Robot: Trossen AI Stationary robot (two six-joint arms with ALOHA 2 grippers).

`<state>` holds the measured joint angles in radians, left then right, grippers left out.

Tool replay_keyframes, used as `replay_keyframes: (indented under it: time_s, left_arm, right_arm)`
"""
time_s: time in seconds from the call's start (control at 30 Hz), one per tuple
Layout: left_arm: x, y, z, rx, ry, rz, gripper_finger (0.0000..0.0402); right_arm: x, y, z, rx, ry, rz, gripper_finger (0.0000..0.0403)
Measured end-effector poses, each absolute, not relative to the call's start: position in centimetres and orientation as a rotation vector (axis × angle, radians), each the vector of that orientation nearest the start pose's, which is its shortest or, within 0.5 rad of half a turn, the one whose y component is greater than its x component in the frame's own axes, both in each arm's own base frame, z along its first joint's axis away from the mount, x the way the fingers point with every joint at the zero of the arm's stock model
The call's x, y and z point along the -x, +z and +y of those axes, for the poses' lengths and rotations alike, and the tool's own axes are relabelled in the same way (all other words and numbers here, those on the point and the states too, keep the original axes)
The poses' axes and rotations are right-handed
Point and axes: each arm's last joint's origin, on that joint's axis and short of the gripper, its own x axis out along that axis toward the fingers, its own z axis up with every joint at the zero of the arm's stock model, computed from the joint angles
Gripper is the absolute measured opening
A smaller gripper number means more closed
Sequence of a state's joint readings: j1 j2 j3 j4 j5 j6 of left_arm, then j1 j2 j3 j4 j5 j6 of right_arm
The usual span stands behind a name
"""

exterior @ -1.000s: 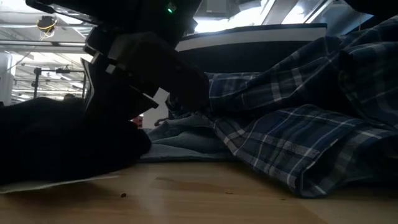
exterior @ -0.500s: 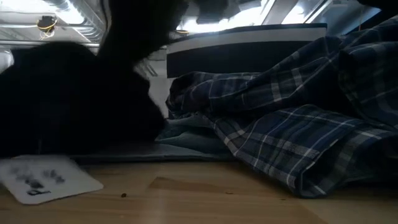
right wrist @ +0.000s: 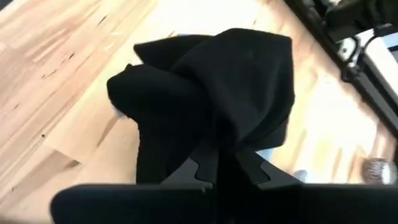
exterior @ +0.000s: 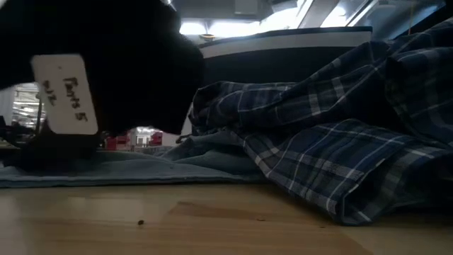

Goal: Sort clothes
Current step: Put the black shorts into the blue laundry organizer

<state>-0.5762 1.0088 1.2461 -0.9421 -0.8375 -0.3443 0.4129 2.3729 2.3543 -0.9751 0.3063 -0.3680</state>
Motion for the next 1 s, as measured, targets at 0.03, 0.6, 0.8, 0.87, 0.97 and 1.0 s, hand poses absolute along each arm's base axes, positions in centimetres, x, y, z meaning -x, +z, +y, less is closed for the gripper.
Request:
replay_keyframes:
  time_s: [0.03,0.6,0.8,0.87,0.97,1.0]
  left_arm:
    - [-15.4,38.6,-7.4,-0.125,0.336,0.482,0.0158]
    - [-15.3,38.5,-7.4,-0.123,0.340,0.491,0.0158]
    - [-15.3,38.5,-7.4,-0.124,0.340,0.492,0.0158]
    - [-15.3,38.5,-7.4,-0.124,0.340,0.492,0.0158]
    - [-15.3,38.5,-7.4,-0.124,0.341,0.493,0.0158]
    - [-15.3,38.5,-7.4,-0.124,0.341,0.492,0.0158]
  right_arm:
    - [-46.7,26.7,19.5,0.689,0.266,0.904,0.0023]
    - [-42.3,35.1,16.7,0.813,-0.046,0.849,0.0025]
    - [-40.0,38.4,15.3,0.845,-0.175,0.821,0.0025]
    - [-39.3,39.3,14.9,0.857,-0.204,0.816,0.0025]
    - [-38.2,40.6,14.1,0.862,-0.255,0.811,0.0025]
    - [-37.7,41.0,13.8,0.859,-0.271,0.813,0.0025]
